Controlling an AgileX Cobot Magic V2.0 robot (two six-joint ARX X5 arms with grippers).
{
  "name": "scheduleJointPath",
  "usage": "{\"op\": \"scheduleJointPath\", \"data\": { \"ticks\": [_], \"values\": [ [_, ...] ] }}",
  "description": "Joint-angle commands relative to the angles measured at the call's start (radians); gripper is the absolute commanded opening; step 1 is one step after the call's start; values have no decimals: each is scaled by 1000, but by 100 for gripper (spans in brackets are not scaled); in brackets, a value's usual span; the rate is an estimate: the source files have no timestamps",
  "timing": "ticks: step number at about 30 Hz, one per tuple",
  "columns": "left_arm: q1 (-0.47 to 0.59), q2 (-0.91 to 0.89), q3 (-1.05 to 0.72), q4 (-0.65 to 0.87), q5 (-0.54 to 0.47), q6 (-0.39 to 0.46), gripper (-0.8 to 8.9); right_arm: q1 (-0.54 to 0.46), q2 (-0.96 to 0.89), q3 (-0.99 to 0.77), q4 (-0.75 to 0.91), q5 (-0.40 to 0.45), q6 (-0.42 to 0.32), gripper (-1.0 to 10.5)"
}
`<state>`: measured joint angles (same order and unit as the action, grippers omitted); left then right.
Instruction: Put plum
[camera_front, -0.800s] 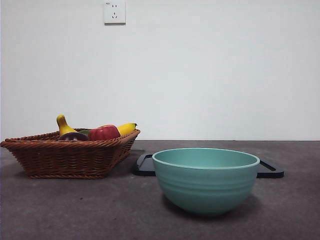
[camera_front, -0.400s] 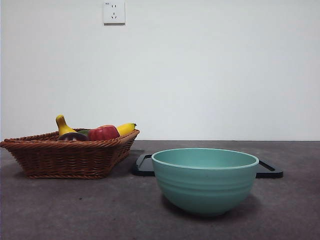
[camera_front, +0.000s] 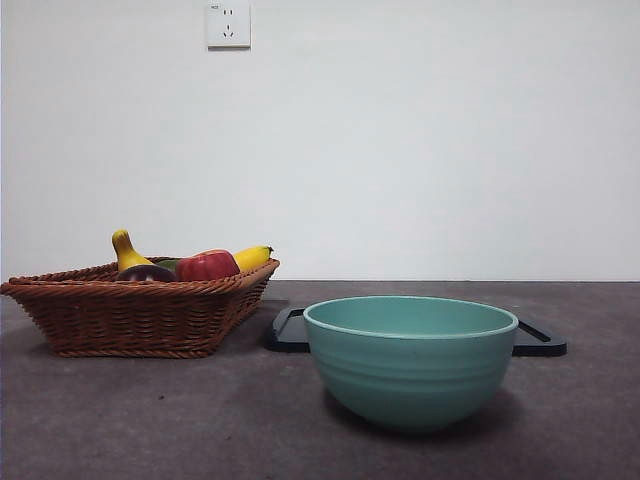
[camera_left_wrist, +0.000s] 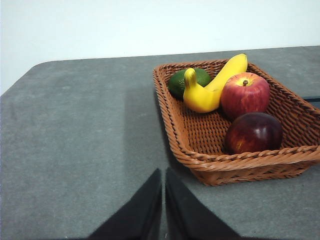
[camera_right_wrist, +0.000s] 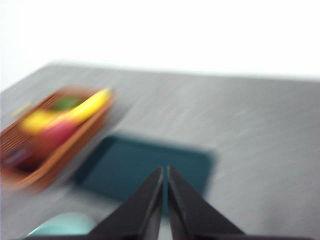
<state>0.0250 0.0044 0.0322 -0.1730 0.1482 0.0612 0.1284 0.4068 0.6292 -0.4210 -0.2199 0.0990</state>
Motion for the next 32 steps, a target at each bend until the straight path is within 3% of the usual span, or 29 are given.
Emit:
{"op": "scheduleJointPath", "data": {
  "ticks": [1,7,14,32],
  "values": [
    [2,-1,-21,-8,-2,-2,10,-55,-80,-125,115,20,-14,8],
    [2,-1,-21,-8,-2,-2,10,-137,-241,-356,258,72,-14,8],
    [2,-1,-21,-8,-2,-2,10,-155,-359,-512,325,130,-13,8],
    [2,-1,-21,-8,-2,-2,10,-155,-403,-619,277,150,6,8]
  ]
}}
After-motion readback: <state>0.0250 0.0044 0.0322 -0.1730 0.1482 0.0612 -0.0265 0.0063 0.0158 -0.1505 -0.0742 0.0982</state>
